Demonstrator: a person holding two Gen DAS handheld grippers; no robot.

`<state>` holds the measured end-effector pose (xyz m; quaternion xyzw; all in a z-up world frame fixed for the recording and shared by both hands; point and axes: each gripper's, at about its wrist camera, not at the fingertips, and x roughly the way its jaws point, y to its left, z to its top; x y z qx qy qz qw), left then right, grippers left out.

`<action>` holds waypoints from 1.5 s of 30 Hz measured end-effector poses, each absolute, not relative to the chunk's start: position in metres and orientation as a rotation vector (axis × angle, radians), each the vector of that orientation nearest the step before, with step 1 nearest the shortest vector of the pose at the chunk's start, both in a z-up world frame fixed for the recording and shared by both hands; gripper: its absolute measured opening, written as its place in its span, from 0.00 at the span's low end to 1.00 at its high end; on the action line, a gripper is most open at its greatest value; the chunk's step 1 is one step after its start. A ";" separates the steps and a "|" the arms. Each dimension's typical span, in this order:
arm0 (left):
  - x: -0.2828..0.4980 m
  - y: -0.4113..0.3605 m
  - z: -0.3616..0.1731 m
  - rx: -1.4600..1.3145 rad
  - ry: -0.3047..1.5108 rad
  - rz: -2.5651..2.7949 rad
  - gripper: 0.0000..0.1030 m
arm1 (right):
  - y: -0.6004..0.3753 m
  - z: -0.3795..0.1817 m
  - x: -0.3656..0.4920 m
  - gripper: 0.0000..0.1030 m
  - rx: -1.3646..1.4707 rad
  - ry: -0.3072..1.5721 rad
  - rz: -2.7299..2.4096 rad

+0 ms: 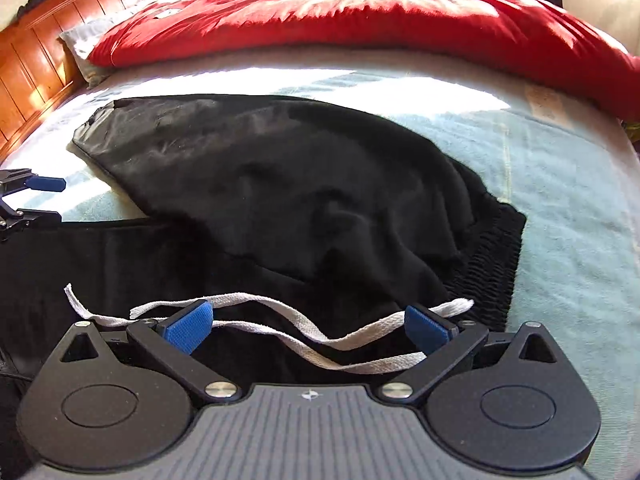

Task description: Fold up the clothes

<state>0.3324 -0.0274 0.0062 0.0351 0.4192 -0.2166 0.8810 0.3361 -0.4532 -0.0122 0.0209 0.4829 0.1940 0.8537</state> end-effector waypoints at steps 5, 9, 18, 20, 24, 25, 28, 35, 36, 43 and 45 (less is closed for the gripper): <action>0.335 -0.054 0.004 0.097 0.898 -0.452 0.97 | -0.460 -0.039 0.336 1.00 -0.007 1.084 0.383; 0.337 -0.068 0.003 0.114 0.915 -0.471 0.97 | -0.465 -0.015 0.333 1.00 0.069 1.021 0.388; 0.340 -0.090 0.003 0.137 0.910 -0.535 0.97 | -0.464 -0.028 0.360 1.00 0.132 0.990 0.431; 0.342 -0.090 0.002 0.127 0.916 -0.520 0.97 | -0.468 -0.039 0.361 1.00 0.111 1.003 0.411; 0.344 -0.084 -0.001 0.094 0.920 -0.513 0.97 | -0.474 -0.027 0.359 1.00 0.128 1.011 0.368; 0.344 -0.083 -0.002 0.089 0.920 -0.510 0.97 | -0.474 -0.021 0.358 1.00 0.138 1.002 0.371; 0.345 -0.080 -0.004 0.072 0.919 -0.510 0.97 | -0.469 -0.006 0.361 1.00 0.116 0.952 0.388; 0.343 -0.072 -0.010 0.027 0.931 -0.524 0.97 | -0.459 -0.039 0.390 1.00 0.133 1.040 0.421; 0.343 -0.069 -0.013 0.017 0.939 -0.520 0.97 | -0.460 -0.043 0.390 1.00 0.134 1.037 0.425; 0.342 -0.063 -0.042 -0.006 1.003 -0.499 0.97 | -0.457 -0.044 0.392 1.00 0.109 1.047 0.432; 0.341 -0.063 -0.048 0.003 1.003 -0.497 0.97 | -0.452 -0.044 0.391 1.00 0.062 1.050 0.414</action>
